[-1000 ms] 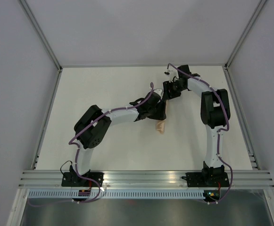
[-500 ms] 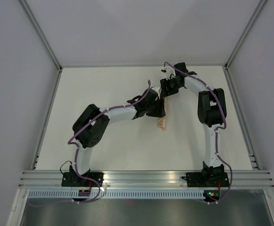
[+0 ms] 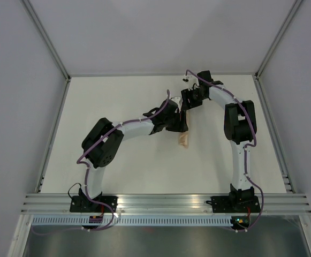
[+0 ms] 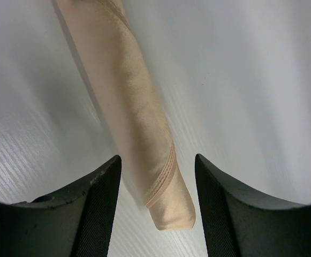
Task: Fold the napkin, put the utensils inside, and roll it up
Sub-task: Roll the napkin at the center of the board, then reset both arms
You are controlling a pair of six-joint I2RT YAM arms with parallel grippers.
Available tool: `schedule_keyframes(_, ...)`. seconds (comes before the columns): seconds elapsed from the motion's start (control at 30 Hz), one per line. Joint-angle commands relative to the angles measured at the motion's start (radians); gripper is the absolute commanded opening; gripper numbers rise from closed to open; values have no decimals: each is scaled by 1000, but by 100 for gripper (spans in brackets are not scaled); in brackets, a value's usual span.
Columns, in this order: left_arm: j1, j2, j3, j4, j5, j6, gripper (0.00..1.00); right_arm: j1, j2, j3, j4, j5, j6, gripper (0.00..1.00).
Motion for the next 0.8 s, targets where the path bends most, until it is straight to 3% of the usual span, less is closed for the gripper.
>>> schedule_keyframes(0.0,12,-74,18,19,31,-10,63,3,-50,35,-10,-4,19,62)
schedule_keyframes(0.77,81,-88,53,4,83,15,64,-14,-90,72,36,-79,91,68)
